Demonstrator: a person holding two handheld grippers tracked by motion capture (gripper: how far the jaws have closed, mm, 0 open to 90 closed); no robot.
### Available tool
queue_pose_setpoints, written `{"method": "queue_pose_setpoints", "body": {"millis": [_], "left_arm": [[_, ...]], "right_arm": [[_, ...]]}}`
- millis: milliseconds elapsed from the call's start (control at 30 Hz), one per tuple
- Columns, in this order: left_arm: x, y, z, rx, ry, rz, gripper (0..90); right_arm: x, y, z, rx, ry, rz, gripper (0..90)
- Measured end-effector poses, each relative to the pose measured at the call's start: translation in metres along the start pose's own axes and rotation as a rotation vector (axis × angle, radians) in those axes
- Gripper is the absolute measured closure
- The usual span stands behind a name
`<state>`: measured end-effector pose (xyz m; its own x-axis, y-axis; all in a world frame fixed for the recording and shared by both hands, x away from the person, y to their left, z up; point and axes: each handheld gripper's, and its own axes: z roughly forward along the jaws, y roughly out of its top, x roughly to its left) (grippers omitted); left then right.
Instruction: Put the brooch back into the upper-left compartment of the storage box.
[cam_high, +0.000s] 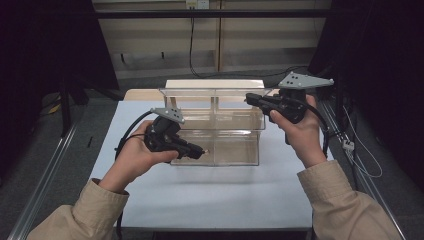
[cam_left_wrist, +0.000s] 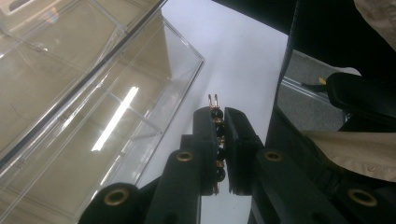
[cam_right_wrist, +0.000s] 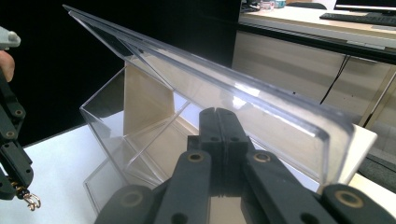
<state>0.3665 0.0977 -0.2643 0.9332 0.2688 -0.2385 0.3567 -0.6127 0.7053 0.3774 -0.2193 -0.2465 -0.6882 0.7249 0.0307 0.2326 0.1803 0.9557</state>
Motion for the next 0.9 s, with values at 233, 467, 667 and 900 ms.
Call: {"method": "queue_pose_setpoints", "body": {"millis": [233,467,667,900], "left_arm": [[0.001,0.002,-0.001,-0.005,-0.016,0.004,83.9],[0.001,0.006,-0.004,-0.003,-0.009,0.012,83.9],[0.001,0.009,-0.008,-0.008,-0.014,0.012,84.0],[0.004,0.013,-0.013,-0.01,-0.004,0.011,83.9]], "right_arm": [[0.001,0.0,0.0,0.003,0.004,-0.001,90.0],[0.0,0.0,-0.002,0.004,0.003,-0.002,90.0],[0.0,0.002,-0.003,0.003,0.002,-0.001,90.0],[0.0,0.001,-0.003,0.003,0.003,0.0,90.0]]}}
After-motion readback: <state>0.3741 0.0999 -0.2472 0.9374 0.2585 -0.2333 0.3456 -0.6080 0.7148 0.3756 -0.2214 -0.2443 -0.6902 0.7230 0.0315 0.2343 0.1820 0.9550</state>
